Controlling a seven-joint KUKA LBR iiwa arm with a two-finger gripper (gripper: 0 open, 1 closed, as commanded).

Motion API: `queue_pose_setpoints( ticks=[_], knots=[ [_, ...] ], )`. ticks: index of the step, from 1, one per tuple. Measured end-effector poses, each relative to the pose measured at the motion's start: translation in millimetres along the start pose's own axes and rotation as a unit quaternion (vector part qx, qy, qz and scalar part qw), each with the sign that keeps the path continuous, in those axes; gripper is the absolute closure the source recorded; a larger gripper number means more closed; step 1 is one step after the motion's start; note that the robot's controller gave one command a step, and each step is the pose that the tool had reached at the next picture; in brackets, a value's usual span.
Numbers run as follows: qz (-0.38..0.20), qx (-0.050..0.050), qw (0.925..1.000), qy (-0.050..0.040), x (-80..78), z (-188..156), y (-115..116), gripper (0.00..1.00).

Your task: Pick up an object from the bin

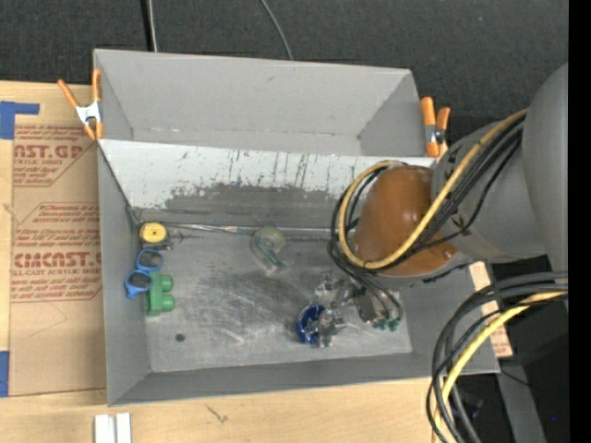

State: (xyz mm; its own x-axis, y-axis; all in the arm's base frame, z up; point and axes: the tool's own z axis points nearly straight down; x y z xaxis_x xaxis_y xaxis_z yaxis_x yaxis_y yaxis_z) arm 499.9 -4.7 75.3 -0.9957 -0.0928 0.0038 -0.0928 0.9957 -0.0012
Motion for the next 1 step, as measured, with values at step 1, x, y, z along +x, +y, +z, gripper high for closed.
queue_pose_setpoints(
  ticks=[1],
  knots=[
    [-0.015,0.000,0.9999,-0.0066,-3.7,-198.7,1.7,1.00]
  ],
)
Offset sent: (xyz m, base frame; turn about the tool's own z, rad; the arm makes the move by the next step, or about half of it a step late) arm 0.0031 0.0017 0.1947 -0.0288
